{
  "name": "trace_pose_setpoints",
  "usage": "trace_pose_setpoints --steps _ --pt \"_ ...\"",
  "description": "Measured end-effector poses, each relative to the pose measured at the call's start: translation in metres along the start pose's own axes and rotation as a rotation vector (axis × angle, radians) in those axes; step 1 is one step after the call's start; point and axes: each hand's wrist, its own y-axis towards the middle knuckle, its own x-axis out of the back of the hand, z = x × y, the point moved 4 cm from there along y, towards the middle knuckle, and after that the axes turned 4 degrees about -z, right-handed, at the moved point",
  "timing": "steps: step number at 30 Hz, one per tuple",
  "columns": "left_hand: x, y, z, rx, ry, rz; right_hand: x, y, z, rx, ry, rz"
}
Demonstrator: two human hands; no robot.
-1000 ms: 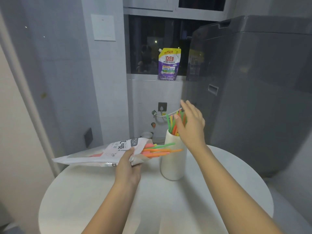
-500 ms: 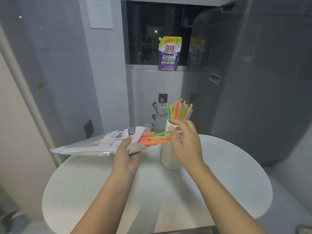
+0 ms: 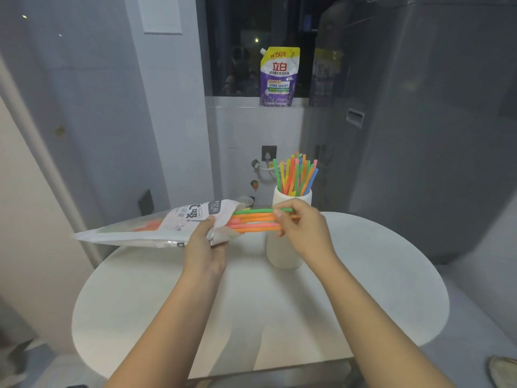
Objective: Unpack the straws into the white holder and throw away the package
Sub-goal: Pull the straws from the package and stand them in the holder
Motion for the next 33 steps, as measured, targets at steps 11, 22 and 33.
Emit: trace_pose_setpoints --steps 11,22,33 --pt "0.002 0.001 0.004 0.013 -0.044 -0.055 0.009 0.004 -0.011 -0.292 0.631 -0.140" --pt "-0.003 -0.008 0.012 0.035 0.005 -0.005 -0.019 -0.003 -0.010 -0.506 0.676 0.164" --pt "0.004 0.000 0.004 0.048 -0.010 -0.037 0.010 0.018 0.015 -0.194 0.885 -0.107"
